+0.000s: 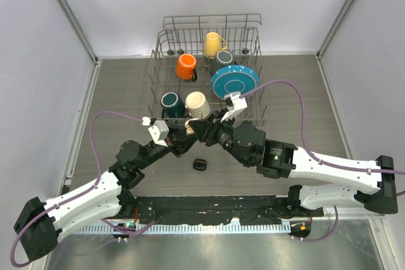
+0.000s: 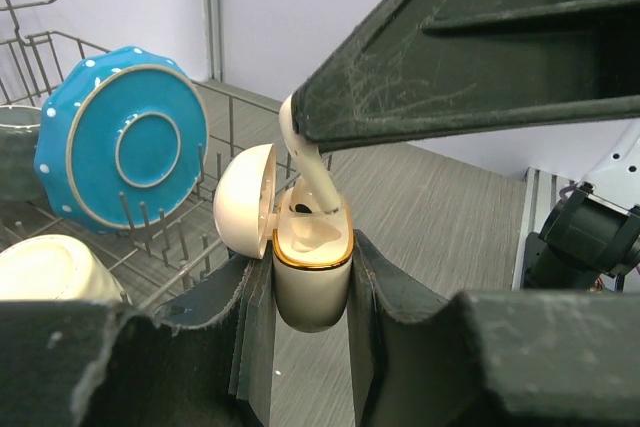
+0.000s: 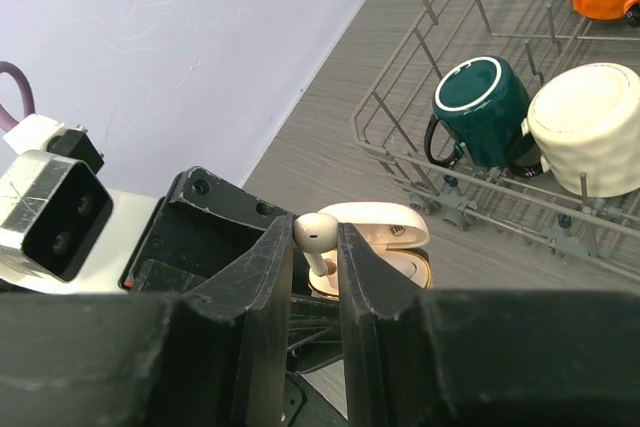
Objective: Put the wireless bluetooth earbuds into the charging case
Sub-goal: Place the earbud in the charging case.
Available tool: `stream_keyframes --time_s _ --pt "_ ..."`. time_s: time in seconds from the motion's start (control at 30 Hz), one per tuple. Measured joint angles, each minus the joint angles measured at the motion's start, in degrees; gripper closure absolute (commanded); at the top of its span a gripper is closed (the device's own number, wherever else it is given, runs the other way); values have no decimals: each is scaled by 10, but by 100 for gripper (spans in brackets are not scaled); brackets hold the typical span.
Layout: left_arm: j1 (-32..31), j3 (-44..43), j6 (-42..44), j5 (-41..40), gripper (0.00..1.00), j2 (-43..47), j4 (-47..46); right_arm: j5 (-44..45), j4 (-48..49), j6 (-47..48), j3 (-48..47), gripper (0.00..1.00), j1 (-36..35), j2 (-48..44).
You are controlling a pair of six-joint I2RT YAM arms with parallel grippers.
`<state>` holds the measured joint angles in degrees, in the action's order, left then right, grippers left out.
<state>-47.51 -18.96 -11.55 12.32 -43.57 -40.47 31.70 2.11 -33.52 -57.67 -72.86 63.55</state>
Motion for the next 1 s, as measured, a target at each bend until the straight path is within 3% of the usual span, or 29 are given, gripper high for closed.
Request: stream_keyframes --time_s 0.53,1.0 --pt "0 0 0 -4 100 2 0 76 8 28 0 99 -30 28" --pt "0 0 -3 -10 100 2 -2 81 39 30 2 99 -32 29"
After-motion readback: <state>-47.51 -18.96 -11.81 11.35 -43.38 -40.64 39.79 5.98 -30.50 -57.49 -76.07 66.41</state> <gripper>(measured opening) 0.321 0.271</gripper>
